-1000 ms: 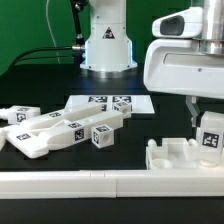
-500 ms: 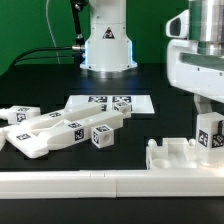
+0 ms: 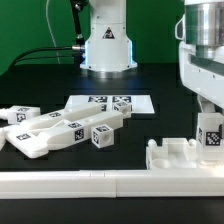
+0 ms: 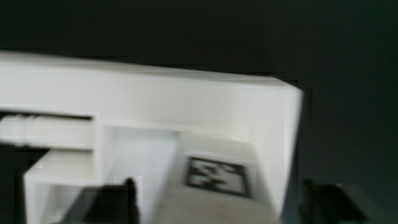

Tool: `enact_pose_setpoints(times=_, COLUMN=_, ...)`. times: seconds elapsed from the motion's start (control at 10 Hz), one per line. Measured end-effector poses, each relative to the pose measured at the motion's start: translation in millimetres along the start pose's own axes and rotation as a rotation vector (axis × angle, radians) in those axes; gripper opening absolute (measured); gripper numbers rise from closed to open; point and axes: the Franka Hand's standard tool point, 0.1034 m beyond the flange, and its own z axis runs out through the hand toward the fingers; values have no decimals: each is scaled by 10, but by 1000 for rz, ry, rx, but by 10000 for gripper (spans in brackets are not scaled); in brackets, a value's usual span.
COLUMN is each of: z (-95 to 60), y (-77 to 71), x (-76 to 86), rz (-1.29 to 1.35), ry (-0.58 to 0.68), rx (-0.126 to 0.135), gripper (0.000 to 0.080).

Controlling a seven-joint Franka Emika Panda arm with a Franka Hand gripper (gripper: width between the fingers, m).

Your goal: Assemble chair

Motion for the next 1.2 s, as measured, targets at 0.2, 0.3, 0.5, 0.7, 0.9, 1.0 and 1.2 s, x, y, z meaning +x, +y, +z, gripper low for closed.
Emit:
enact_pose_setpoints(times=0.2, z=-26, y=-1, x=68, rz=-308, ry=6, rx=4, gripper=635)
enact_pose_setpoints(times=0.3, z=-33, y=10, x=52, rz=-413, ry=3, rx=3, gripper=635)
enact_pose_setpoints(times=0.5, z=-21, y=16, x=72, rz=-514, ry=5, rx=1, gripper=647)
enact_pose_setpoints(times=0.7, z=-37, y=-12, x=45, rz=-911, ry=69, rx=-5, gripper=649)
enact_pose_setpoints(times=0.9, z=-23, y=-23, x=50, rz=-988, ry=96, rx=17, gripper=649)
enact_pose_setpoints(times=1.0, z=-24, y=-24, x=55, rz=-996, ry=97, rx=16, gripper=521)
enact_pose_setpoints(times=1.2, z=-18, y=-22, x=48, rz=-853, ry=92, rx=24, gripper=383)
